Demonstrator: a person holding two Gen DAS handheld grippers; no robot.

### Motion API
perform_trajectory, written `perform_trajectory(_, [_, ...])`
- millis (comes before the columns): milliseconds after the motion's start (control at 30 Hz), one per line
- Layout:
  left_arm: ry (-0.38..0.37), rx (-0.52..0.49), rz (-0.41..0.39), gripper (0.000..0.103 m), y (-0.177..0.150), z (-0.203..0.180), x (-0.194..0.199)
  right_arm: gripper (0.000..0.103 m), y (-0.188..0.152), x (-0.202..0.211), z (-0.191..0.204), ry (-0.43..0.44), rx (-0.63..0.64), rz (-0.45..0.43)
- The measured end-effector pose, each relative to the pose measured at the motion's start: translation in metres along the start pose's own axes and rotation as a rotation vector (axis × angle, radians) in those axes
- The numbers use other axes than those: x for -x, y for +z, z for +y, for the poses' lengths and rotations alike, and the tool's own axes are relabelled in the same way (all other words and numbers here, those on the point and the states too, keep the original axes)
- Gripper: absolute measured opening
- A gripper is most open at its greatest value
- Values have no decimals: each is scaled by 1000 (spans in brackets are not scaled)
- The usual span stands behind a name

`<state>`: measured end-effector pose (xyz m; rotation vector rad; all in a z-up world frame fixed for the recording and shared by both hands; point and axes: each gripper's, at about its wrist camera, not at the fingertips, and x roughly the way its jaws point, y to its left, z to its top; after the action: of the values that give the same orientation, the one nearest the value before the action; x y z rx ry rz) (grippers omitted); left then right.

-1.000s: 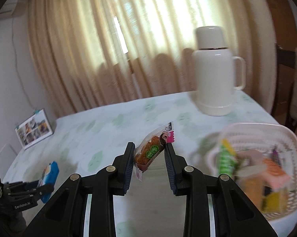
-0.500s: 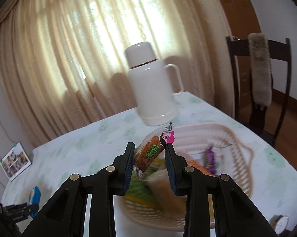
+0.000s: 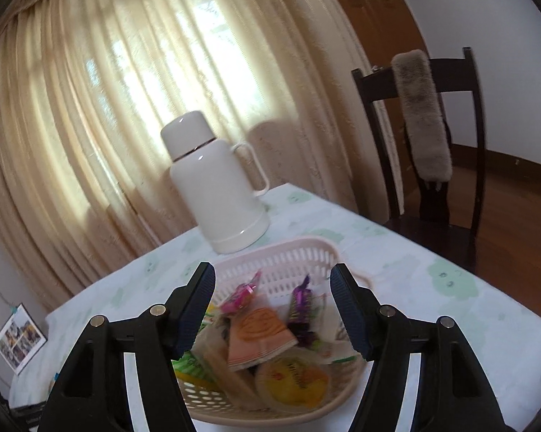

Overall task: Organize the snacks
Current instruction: 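Carry the pink candy bar into the basket and open the right gripper, then carry the blue cracker box into the basket and open the left gripper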

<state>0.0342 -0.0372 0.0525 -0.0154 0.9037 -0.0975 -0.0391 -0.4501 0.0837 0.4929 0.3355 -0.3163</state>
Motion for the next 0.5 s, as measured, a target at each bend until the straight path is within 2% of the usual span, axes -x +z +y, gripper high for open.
perform_trajectory(267, [-72, -89, -21, 37, 15, -45, 17, 67, 5, 14, -16, -61, -2, -65])
perform_trajectory(400, [-150, -139, -26, 37, 32, -81, 23, 68, 7, 17, -24, -88, -24, -72])
perform_trajectory(500, [-201, -161, -35, 37, 42, -108, 27, 68, 6, 17, -26, -76, -44, -66])
